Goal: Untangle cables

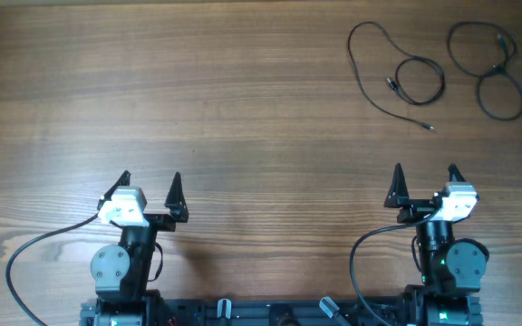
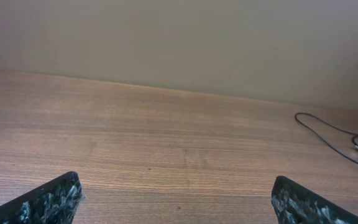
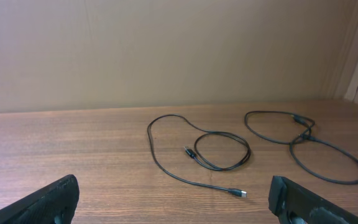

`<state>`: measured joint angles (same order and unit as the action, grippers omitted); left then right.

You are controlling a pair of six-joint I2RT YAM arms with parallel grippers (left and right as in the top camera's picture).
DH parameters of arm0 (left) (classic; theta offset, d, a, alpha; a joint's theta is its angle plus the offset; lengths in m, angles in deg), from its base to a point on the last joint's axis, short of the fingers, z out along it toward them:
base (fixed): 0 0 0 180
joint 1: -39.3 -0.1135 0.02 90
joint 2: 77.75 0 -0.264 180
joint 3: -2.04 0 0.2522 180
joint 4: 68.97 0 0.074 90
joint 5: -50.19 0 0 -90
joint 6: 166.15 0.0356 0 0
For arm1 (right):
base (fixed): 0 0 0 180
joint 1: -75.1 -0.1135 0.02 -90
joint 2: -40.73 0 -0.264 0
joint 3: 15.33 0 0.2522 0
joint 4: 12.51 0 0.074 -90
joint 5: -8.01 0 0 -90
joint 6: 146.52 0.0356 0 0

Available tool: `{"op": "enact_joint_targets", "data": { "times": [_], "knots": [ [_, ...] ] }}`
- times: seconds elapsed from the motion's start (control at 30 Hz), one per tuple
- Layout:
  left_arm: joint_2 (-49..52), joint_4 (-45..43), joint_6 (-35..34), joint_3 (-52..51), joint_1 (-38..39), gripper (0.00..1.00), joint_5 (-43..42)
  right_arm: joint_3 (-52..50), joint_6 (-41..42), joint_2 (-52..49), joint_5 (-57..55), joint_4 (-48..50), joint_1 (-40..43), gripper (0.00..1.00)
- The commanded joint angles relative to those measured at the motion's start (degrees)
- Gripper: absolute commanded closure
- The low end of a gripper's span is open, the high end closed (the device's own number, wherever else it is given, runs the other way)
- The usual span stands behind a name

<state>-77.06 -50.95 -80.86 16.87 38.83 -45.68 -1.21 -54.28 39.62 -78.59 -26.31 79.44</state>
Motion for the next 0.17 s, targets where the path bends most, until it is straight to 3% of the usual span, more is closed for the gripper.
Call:
{"op": "enact_joint_targets", "data": {
  "times": [0.0, 0.13],
  "knots": [
    [-0.46, -0.24, 1.31, -0.72, 0.26, 0.00, 0.79, -0.07, -0.61, 0.83, 0.48, 0.15, 0.35, 0.00],
    [-0.46, -0.24, 1.31, -0.72, 0.26, 0.00, 0.79, -0.07, -0.61, 0.83, 0.48, 0.15, 0.35, 0.00]
  ]
}}
